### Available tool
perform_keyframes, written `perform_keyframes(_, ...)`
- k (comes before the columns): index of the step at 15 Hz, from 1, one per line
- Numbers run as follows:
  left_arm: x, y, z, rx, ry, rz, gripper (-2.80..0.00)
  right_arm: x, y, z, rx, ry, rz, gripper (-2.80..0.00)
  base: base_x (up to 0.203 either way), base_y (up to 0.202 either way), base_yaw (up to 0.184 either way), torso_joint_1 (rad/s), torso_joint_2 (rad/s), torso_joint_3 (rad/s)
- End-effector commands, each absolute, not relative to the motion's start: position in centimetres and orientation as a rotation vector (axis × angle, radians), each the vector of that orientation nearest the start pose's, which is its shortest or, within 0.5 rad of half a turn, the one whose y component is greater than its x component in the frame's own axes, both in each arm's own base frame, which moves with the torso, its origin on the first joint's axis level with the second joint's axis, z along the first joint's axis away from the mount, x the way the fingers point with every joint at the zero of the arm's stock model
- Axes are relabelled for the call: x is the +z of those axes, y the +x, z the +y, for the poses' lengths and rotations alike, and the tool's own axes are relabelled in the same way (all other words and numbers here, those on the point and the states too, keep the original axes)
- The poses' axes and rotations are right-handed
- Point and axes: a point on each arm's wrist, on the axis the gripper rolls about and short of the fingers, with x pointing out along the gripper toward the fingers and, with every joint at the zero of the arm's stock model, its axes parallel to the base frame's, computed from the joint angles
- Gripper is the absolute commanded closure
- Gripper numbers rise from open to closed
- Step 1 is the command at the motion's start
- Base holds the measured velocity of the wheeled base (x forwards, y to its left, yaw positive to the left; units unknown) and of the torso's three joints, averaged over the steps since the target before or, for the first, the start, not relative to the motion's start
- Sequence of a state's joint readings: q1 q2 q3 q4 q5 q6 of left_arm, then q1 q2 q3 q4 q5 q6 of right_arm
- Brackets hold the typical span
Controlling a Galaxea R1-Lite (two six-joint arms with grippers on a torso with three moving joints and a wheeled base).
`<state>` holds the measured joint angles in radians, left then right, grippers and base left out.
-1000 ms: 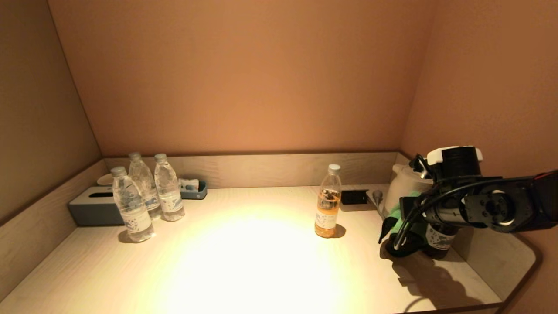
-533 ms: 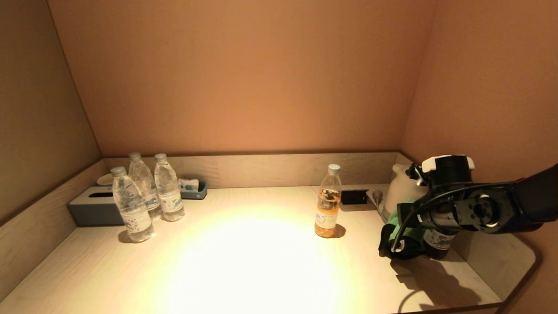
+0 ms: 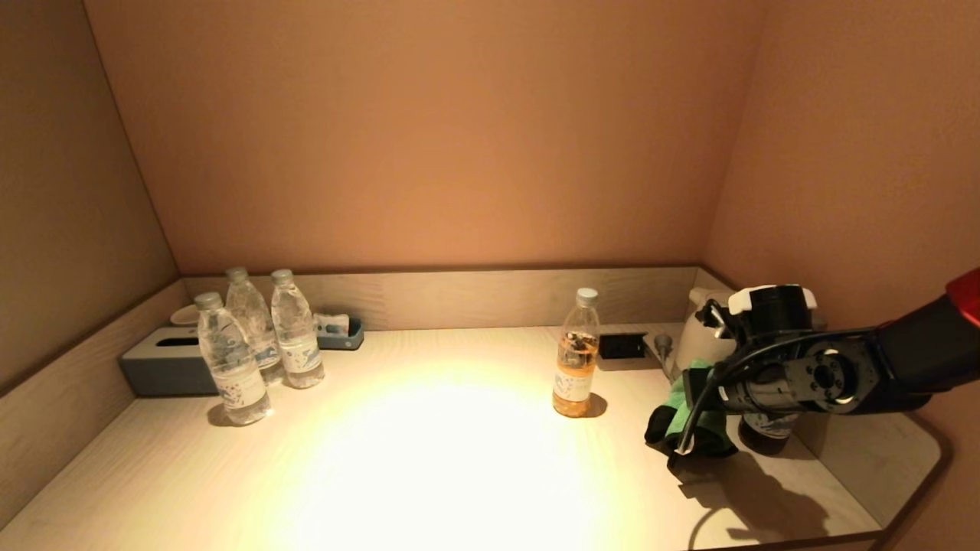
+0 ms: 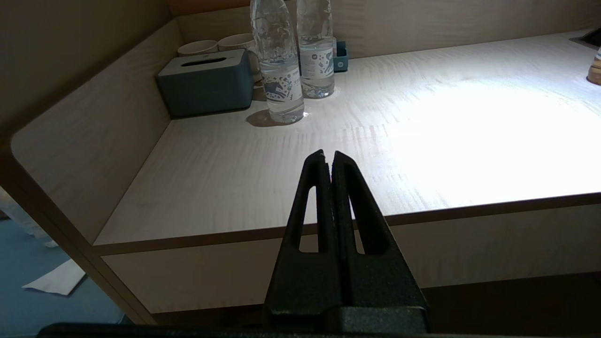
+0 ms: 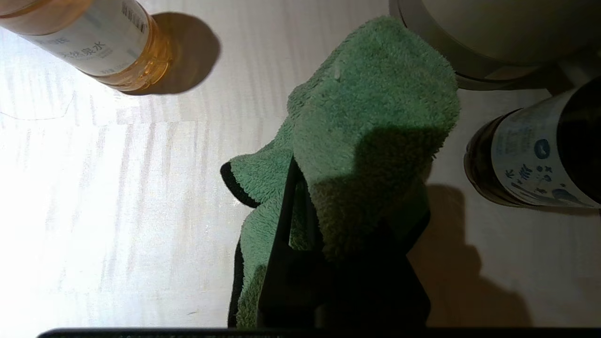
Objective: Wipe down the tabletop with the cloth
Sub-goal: Place the tablecloth
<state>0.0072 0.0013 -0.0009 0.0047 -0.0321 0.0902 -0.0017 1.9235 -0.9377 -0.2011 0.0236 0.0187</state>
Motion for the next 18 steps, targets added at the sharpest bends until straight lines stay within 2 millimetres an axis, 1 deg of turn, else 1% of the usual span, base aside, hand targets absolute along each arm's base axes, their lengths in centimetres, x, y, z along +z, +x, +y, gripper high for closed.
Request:
perform_keyframes(1,7.5,-2.3,-0.1,-0.025,0.09,0.003,0.0,10.0,33.8,0.1,0.049,0.031,0.799,0.0,0.0,0.0,0.0,0.0,0.0,0.0)
perform_keyframes(2,7.5,-2.3,-0.1,-0.025,0.09,0.003,0.0,10.0,33.8,0.1,0.049,0.031,0.799,0.0,0.0,0.0,0.0,0.0,0.0,0.0)
perform_keyframes(4,7.5,-2.3,-0.1,-0.026,0.09,0.003,0.0,9.1,34.0,0.1,0.051,0.03,0.825,0.0,0.0,0.0,0.0,0.0,0.0,0.0)
perform_keyframes(5,7.5,-2.3,-0.1,-0.026,0.09,0.003,0.0,8.8,34.1,0.1,0.051,0.031,0.833,-2.8,0.0,0.0,0.0,0.0,0.0,0.0)
perform_keyframes(8,7.5,-2.3,-0.1,-0.025,0.09,0.003,0.0,8.3,34.3,0.1,0.05,0.029,0.847,-2.8,0.0,0.0,0.0,0.0,0.0,0.0)
perform_keyframes(10,7.5,-2.3,-0.1,-0.025,0.09,0.003,0.0,8.9,34.2,0.0,0.049,0.029,0.831,-2.8,0.0,0.0,0.0,0.0,0.0,0.0)
perform_keyframes(12,7.5,-2.3,-0.1,-0.025,0.09,0.003,0.0,9.7,33.7,0.0,0.047,0.028,0.81,-2.8,0.0,0.0,0.0,0.0,0.0,0.0)
perform_keyframes(14,7.5,-2.3,-0.1,-0.025,0.09,0.003,0.0,9.9,33.5,0.0,0.048,0.028,0.808,-2.8,0.0,0.0,0.0,0.0,0.0,0.0)
perform_keyframes(15,7.5,-2.3,-0.1,-0.025,0.09,0.003,0.0,10.9,32.8,0.0,0.049,0.027,0.782,-2.8,0.0,0.0,0.0,0.0,0.0,0.0)
perform_keyframes(16,7.5,-2.3,-0.1,-0.025,0.09,0.003,0.0,12.7,31.8,0.0,0.05,0.023,0.731,-2.8,0.0,0.0,0.0,0.0,0.0,0.0)
perform_keyframes(17,7.5,-2.3,-0.1,-0.025,0.09,0.003,0.0,13.8,30.8,0.0,0.054,0.015,0.697,0.0,0.0,0.0,0.0,0.0,0.0,0.0)
perform_keyframes(18,7.5,-2.3,-0.1,-0.025,0.09,0.003,0.0,14.1,30.2,0.0,0.058,0.007,0.691,0.0,0.0,0.0,0.0,0.0,0.0,0.0)
